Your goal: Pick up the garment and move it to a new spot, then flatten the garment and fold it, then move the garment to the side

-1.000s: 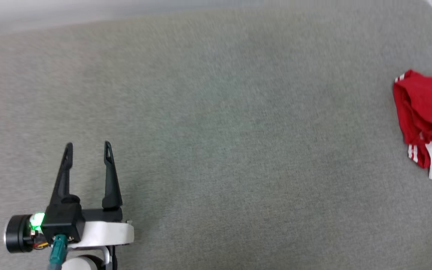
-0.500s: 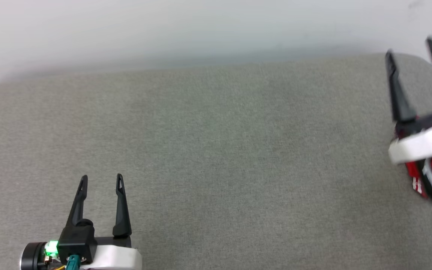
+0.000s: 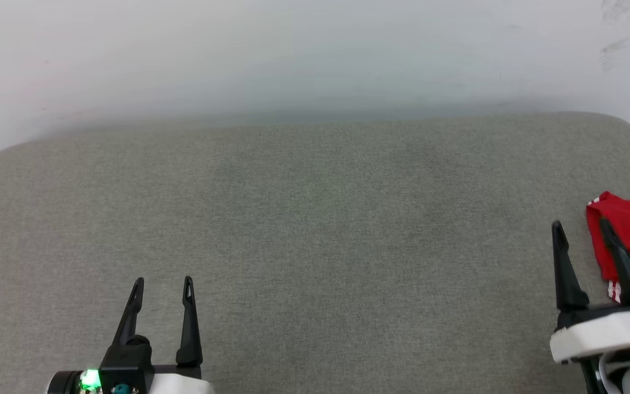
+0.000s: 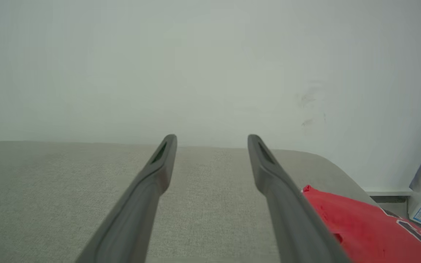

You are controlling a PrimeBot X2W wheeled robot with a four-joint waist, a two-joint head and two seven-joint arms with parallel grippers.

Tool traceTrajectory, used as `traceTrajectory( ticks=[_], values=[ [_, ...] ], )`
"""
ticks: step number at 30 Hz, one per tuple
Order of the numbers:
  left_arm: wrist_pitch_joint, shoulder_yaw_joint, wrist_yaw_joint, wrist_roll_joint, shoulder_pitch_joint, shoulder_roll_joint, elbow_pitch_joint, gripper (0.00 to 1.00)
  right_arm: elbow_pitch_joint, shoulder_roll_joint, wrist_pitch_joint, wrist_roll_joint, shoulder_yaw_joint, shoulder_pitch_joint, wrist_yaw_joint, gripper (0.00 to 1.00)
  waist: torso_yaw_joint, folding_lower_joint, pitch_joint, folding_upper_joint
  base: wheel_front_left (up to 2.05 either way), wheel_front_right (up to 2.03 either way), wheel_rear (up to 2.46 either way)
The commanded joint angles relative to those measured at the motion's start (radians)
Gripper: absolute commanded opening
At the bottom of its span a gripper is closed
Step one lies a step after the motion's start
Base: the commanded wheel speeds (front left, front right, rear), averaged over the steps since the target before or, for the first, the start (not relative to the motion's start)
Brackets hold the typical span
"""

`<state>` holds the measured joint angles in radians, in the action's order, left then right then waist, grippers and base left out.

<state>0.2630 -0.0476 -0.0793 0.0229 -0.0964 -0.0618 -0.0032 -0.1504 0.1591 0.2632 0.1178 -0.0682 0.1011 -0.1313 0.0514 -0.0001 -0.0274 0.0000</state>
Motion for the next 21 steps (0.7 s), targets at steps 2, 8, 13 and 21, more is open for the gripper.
traceTrajectory(
  ticks=[2,8,13,21],
  values=[
    [0.002,0.005,0.004,0.005,-0.014,-0.001,0.003,1.0,0.025,-0.022,0.002,0.007,-0.014,-0.049,0.001,1.0,-0.005,0.0001,0.009,0.0,0.0,0.0,0.0],
    [0.002,0.006,0.014,0.004,-0.027,0.001,0.008,1.0,0.089,-0.061,0.002,0.026,-0.029,-0.145,0.001,1.0,-0.013,0.0001,0.022,0.0,0.0,0.0,0.0],
    [0.002,0.005,0.024,0.008,-0.037,0.003,0.011,1.0,0.134,-0.085,0.002,0.041,-0.037,-0.2,0.001,1.0,-0.022,0.0001,0.033,0.0,0.0,0.0,0.0],
    [0.002,0.009,0.031,0.014,-0.048,0.006,0.012,1.0,0.173,-0.097,0.002,0.059,-0.004,-0.267,0.001,1.0,-0.029,0.0001,0.044,0.0,0.0,0.0,0.0]
  ],
)
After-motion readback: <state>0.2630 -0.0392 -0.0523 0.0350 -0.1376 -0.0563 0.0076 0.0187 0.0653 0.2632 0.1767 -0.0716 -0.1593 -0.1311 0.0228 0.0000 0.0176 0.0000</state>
